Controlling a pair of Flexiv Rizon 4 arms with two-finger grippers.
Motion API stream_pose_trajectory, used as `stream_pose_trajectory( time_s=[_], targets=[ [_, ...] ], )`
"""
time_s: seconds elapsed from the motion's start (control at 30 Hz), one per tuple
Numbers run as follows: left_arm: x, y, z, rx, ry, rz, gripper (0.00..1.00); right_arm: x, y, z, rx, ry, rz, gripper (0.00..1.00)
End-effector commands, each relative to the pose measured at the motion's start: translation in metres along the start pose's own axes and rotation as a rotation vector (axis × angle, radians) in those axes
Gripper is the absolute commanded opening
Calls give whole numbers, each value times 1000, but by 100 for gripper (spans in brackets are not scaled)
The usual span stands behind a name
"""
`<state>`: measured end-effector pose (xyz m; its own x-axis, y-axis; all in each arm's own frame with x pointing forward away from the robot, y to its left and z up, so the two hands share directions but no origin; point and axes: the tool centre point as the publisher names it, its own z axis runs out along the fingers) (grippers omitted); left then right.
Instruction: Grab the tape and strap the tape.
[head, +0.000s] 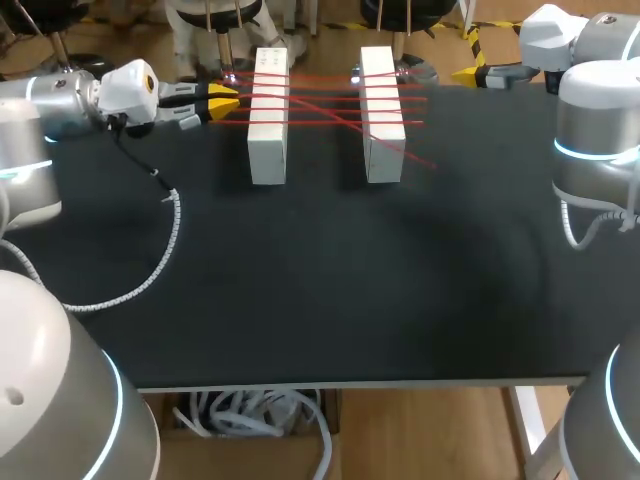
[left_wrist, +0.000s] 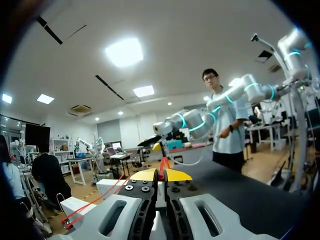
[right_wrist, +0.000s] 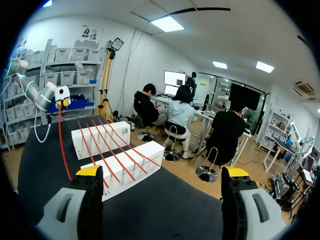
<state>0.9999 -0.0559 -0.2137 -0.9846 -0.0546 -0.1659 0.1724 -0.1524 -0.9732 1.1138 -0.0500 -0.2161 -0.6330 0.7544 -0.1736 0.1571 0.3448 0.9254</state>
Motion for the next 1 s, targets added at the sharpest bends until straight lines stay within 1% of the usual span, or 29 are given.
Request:
stream_pose_trajectory(
  time_s=[0.03, 0.13, 0.17, 0.4, 0.5, 0.57, 0.6, 0.63, 0.7, 0.73, 0.77, 0.8, 0.83, 0.9, 0.93, 1.0],
  targets=[
    [1, -1, 0, -2, -1, 0, 0, 0, 0, 0, 0, 0, 0, 100],
    [1, -11, 6, 11, 6, -33, 0, 0, 0, 0, 0, 0, 0, 100],
    [2, -15, 7, 28, 2, -31, 0, 0, 0, 0, 0, 0, 0, 100],
    [6, -39, 20, 36, -18, -32, 0, 0, 0, 0, 0, 0, 0, 100],
    [9, -45, 26, 55, -27, -44, 0, 0, 0, 0, 0, 0, 0, 100],
    [10, -49, 30, 88, -38, -37, 0, 0, 0, 0, 0, 0, 0, 100],
    [11, -50, 32, 86, -37, -43, 0, 0, 0, 0, 0, 0, 0, 100],
    [12, -52, 34, 126, -47, -24, 0, 0, 0, 0, 0, 0, 0, 100],
    [14, -55, 37, 122, -41, -32, 0, 0, 0, 0, 0, 0, 0, 100],
    [14, -57, 39, 193, -55, 12, 0, 0, 0, 0, 0, 0, 0, 100],
    [15, -59, 39, 187, -48, 3, 0, 0, 0, 0, 0, 0, 0, 100],
    [17, -58, 40, 152, -31, -32, 0, 0, 0, 0, 0, 0, 0, 100],
    [18, -57, 41, 188, -34, -17, 0, 0, 0, 0, 0, 0, 0, 100],
    [21, -54, 41, 167, -15, -66, 0, 0, 0, 0, 0, 0, 0, 100],
    [21, -53, 41, 208, -20, -44, 0, 0, 0, 0, 0, 0, 0, 100],
    [24, -51, 42, 185, 13, -83, 0, 0, 0, 0, 0, 0, 0, 100]
  ],
)
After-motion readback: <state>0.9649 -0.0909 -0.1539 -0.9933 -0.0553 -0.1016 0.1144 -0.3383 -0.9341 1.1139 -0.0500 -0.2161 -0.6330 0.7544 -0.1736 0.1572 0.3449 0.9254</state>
